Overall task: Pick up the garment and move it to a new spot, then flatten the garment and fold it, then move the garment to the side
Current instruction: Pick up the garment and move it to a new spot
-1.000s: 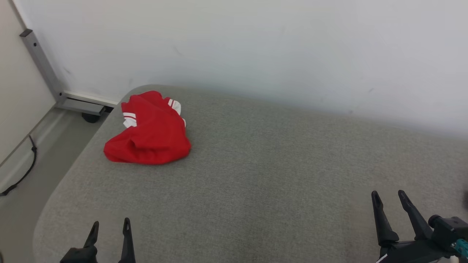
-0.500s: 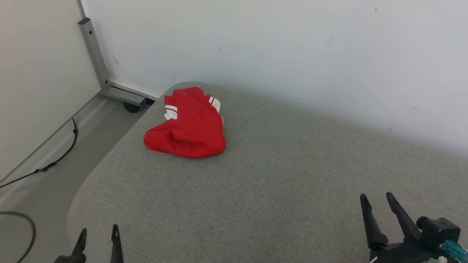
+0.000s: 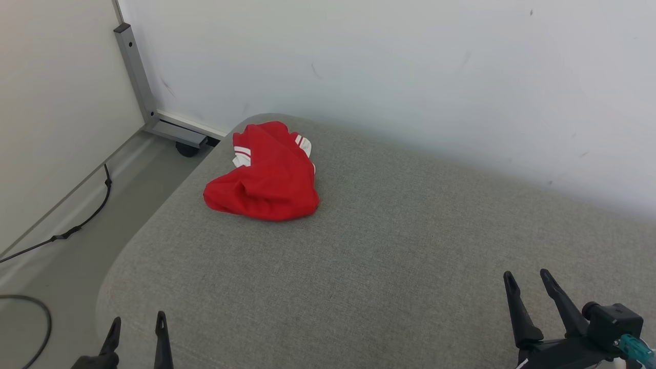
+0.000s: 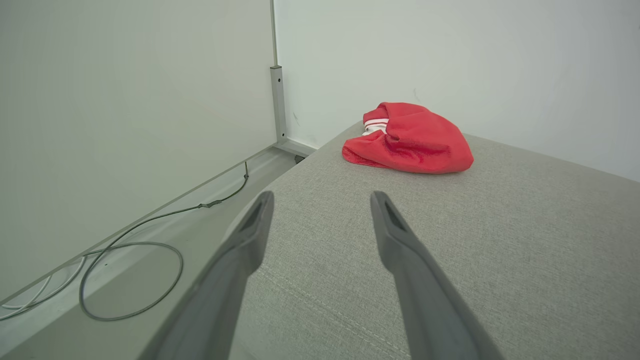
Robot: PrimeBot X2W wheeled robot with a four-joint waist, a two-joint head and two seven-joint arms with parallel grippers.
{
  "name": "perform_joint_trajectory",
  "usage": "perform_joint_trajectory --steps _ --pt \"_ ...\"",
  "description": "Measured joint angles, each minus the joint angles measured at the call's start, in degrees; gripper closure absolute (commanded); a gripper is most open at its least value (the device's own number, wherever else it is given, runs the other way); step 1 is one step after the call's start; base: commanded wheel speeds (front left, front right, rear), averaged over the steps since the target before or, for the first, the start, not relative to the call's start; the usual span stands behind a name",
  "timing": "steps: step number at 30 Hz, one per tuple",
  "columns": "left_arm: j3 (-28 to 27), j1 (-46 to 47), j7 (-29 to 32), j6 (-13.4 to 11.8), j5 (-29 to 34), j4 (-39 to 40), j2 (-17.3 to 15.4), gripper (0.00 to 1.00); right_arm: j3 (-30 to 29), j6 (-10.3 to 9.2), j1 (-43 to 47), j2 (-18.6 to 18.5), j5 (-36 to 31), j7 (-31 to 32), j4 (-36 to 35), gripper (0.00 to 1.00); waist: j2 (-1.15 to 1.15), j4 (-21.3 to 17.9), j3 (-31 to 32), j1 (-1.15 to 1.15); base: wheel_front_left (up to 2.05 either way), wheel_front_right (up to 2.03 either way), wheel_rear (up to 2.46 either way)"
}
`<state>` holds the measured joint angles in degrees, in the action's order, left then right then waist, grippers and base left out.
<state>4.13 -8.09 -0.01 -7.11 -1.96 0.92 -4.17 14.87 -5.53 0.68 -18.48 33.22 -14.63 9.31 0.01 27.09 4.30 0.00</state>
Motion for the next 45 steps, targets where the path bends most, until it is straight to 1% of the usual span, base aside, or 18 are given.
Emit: perform_joint_trajectory --steps 3,6,7,11,13,16,18,22,24,31,39,45 --pt "-0.04 0.49 0.58 0.16 -0.4 -0.16 -0.1 0.0 0.0 0.0 -0.02 0.0 -0.08 0.0 0.15 0.0 0.0 -0.05 -0.04 0.0 0.0 0.0 0.0" --pt "-0.14 1.7 0.94 0.85 -1.22 -0.11 -0.21 0.0 0.53 0.13 -0.25 0.02 -0.47 0.0 0.23 0.0 0.0 -0.36 -0.11 0.0 0.0 0.0 0.0" --pt "-0.14 2.58 1.07 1.45 -1.62 -0.33 -0.54 0.0 0.63 0.35 -0.33 0.05 -0.59 0.0 0.24 0.0 0.0 -0.53 -0.16 0.0 0.0 0.0 0.0" --pt "-0.46 7.15 1.59 2.19 -2.53 -1.59 -1.24 0.0 1.34 0.57 -1.24 0.08 -1.07 0.04 0.38 0.0 0.0 -1.44 -0.47 0.0 0.0 0.0 0.0" --pt "-0.97 8.76 2.35 3.0 -2.9 -2.42 -1.74 0.0 1.67 0.69 -1.68 0.11 -1.27 0.09 0.27 0.0 0.0 -2.04 -0.69 0.0 0.0 0.0 0.0" --pt "-1.87 11.88 3.09 3.69 -3.56 -4.44 -3.21 0.0 1.86 0.79 -2.4 0.07 -1.6 0.55 0.15 0.0 0.0 -3.11 -1.21 0.0 0.0 0.0 0.0" --pt "-2.46 14.45 3.57 4.69 -3.97 -5.79 -3.69 0.0 1.83 0.83 -2.59 -0.14 -1.69 0.59 -0.1 0.0 0.0 -3.88 -1.67 0.0 0.0 0.0 0.0" --pt "-3.79 18.63 4.37 5.65 -6.1 -7.99 -4.49 0.0 2.11 1.01 -3.38 -0.62 -2.2 1.14 -0.24 0.0 0.0 -5.54 -2.86 0.0 0.0 0.0 0.0" --pt "-4.04 20.62 4.59 5.84 -6.59 -9.5 -5.08 0.0 2.07 1.02 -4.49 -0.9 -2.3 1.55 -0.63 0.0 0.0 -6.43 -3.54 0.0 0.0 0.0 0.0" --pt "-5.68 28.99 6.34 7.24 -8.68 -15.83 -5.52 0.0 2.08 1.51 -6.02 -1.8 -2.78 2.29 -1.56 0.0 0.0 -9.56 -6.51 0.01 0.0 0.0 0.0" --pt "-5.87 39.53 8.72 10.69 -10.83 -24.75 -7.79 0.0 1.72 1.82 -8.48 -3.33 -3.08 3.15 -2.67 0.0 0.0 -12.91 -10.52 0.01 0.0 0.0 0.0" --pt "-6.77 45.9 11.11 11.24 -12.84 -31.09 -8.44 0.0 1.33 1.85 -10.49 -4.33 -3.26 4.05 -3.89 0.0 0.0 -14.87 -14.12 0.01 0.0 0.0 0.0"
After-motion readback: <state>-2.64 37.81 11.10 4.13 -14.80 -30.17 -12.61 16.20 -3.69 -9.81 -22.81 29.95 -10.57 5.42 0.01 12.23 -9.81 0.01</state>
